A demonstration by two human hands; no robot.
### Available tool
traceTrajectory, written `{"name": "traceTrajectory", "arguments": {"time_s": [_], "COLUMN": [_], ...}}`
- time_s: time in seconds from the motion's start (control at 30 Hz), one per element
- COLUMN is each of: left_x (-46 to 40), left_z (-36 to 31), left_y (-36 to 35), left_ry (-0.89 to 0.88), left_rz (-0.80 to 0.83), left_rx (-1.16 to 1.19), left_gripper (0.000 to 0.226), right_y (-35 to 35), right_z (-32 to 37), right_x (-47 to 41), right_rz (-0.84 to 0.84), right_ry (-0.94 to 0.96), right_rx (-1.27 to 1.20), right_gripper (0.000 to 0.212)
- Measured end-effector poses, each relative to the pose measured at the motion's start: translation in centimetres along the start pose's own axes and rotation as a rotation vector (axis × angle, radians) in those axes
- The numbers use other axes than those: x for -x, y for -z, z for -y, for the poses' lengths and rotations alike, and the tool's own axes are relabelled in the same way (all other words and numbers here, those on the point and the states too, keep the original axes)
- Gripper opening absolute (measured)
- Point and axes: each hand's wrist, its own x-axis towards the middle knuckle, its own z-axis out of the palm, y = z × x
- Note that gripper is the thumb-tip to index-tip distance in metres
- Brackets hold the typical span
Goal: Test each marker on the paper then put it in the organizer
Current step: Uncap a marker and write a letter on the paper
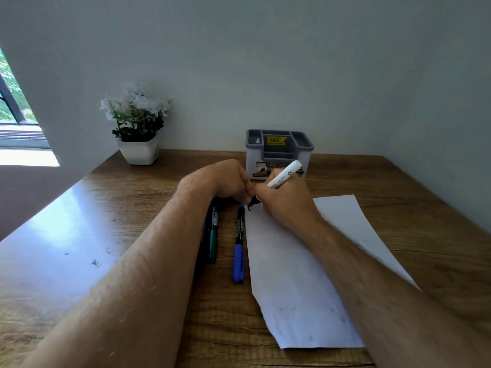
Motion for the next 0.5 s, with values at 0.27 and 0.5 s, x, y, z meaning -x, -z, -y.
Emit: {"name": "traceTrajectory", "arguments": {"time_s": [0.27,0.5], "left_x": [-0.06,-0.07], "left_z": [-0.18,-0.24], "left_y": [0.01,-0.19], "left_ry": [0.01,0.006], "left_rz": [-0.009,-0.031], "left_rx": [-0.024,-0.024], "left_gripper": [0.016,0.013], "right_y": [0.08,-0.02], "right_z": [-0.05,-0.09], "right_x": [0.1,0.11], "right_rz": [0.014,-0.042], "right_ry": [0.006,0.001], "right_rx": [-0.009,0.013], "right_gripper": [0.022,0.025]}}
